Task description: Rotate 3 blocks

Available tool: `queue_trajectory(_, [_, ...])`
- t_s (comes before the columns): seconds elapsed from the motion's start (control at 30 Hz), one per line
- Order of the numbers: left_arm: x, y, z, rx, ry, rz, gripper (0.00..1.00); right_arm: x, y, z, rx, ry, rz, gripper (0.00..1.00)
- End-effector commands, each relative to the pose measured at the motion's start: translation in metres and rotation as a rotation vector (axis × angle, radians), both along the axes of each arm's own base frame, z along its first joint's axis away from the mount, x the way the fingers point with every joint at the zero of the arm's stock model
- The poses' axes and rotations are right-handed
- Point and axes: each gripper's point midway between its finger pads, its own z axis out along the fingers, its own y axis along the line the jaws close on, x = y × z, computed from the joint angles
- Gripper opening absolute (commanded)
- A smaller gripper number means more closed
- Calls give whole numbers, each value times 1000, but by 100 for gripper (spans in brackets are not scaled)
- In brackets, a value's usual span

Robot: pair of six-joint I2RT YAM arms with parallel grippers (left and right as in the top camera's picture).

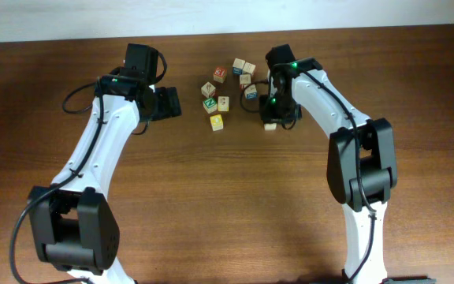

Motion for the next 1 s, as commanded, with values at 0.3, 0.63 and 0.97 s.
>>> queue_trajectory(0.3, [5, 2, 2, 4, -9, 18, 100, -81, 6, 4, -43, 304, 58, 31])
queue_trajectory(0.63, [5, 2, 2, 3, -9, 18, 99, -74, 8, 10, -34, 278, 84, 61])
queue_trajectory(0.97, [5, -4, 2, -26, -11, 7, 99, 43, 57, 81, 107, -225, 122, 67])
